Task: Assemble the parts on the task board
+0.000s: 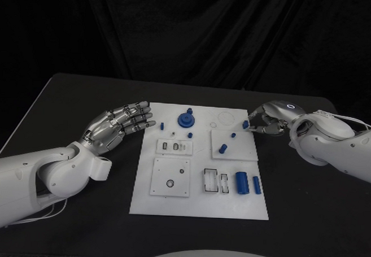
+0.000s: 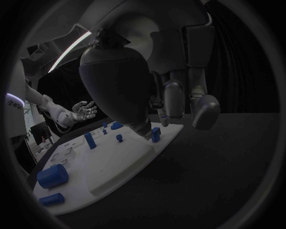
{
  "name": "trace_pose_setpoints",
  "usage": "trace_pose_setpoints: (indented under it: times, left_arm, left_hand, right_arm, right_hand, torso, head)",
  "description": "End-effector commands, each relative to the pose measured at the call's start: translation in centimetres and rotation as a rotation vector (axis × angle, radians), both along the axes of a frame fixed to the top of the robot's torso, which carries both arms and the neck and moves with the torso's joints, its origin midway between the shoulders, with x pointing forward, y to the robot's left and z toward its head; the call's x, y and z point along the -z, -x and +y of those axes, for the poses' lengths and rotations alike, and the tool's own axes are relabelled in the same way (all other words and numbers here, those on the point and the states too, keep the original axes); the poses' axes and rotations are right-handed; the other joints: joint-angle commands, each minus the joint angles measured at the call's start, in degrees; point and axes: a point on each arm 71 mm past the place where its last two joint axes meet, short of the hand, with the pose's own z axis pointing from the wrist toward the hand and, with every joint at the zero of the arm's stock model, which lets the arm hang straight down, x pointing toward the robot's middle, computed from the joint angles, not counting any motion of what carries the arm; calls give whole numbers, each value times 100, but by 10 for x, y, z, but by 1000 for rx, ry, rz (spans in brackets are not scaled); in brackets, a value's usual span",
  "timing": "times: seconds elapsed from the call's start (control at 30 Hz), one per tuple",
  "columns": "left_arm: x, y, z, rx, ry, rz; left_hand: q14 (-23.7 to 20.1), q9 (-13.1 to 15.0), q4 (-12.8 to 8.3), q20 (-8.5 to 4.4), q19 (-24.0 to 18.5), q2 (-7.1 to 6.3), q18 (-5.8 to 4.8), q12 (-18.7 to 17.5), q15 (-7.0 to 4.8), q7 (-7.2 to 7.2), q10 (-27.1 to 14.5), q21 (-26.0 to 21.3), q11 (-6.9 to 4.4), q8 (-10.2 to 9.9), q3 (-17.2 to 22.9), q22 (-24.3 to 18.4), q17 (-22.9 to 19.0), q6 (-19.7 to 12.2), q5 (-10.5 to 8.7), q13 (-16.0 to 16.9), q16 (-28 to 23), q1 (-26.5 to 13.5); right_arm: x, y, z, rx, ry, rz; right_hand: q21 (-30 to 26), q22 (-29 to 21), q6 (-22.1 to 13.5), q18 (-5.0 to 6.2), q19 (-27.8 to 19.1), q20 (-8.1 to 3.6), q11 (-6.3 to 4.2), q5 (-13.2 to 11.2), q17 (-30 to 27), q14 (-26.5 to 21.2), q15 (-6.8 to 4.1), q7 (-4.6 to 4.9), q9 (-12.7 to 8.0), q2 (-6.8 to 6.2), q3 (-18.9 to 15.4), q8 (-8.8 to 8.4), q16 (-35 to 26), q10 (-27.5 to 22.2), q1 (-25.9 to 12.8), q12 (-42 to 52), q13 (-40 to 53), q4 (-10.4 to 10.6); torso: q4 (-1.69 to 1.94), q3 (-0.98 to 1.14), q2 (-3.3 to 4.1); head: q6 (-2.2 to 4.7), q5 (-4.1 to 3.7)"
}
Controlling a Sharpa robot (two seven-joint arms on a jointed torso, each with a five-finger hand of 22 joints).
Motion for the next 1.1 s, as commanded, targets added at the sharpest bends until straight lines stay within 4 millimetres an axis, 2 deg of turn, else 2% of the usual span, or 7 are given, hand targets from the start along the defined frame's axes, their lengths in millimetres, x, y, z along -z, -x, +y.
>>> trace_pose_setpoints:
  times: [0.03, 0.87, 1.07, 1.1]
  left_arm:
    - [-5, 0, 0, -8, 50, -57]
    - [-4, 0, 0, -4, 48, -53]
    - [-3, 0, 0, -2, 48, -51]
    - [-3, 0, 0, -2, 48, -51]
  left_hand:
    - [-7, 7, -7, -8, -16, -9, -76, 6, 19, 0, -1, -13, 2, -5, 48, -6, 6, 9, -18, 6, 27, -62]
    - [-11, 6, -10, -7, -23, -9, -79, 9, 22, 1, -5, -17, 2, -9, 63, -8, 5, -3, -18, 6, 26, -71]
    - [-11, 6, -10, -7, -23, -9, -79, 9, 22, 1, -5, -17, 2, -9, 63, -8, 5, -3, -18, 6, 26, -71]
    - [-11, 6, -10, -7, -23, -9, -79, 9, 22, 1, -5, -17, 2, -9, 63, -8, 5, -3, -18, 6, 26, -71]
  right_arm:
    - [3, -1, -1, 20, 15, 25]
    - [6, -10, 10, 5, 26, 30]
    - [6, -11, 12, 2, 28, 32]
    - [7, -12, 12, 2, 29, 33]
  right_hand:
    - [-65, 147, -58, 92, -46, 15, 4, -41, -31, 60, -39, -5, -8, 3, -15, -30, -58, -59, 66, -47, 267, 22]
    - [-200, 93, -151, 107, -54, 19, 1, -49, -111, 53, -38, -10, -23, -4, -14, -56, -152, -82, 209, -85, 211, -57]
    - [-216, 88, -149, 107, -44, 17, 0, 3, -114, 60, -41, -9, -20, 19, -1, -44, -153, -77, 256, -86, 213, -82]
    - [-230, 85, -134, 107, -35, 15, 0, 88, -119, 65, -43, -7, -15, 30, 8, -32, -156, -76, 291, -88, 211, -104]
  torso:
    - [-2, 5, -4]
    - [-2, 6, -3]
    - [0, 3, -1]
    - [1, 4, -1]
  head:
    - [8, -4]
    - [7, -3]
    - [7, -2]
    - [4, -1]
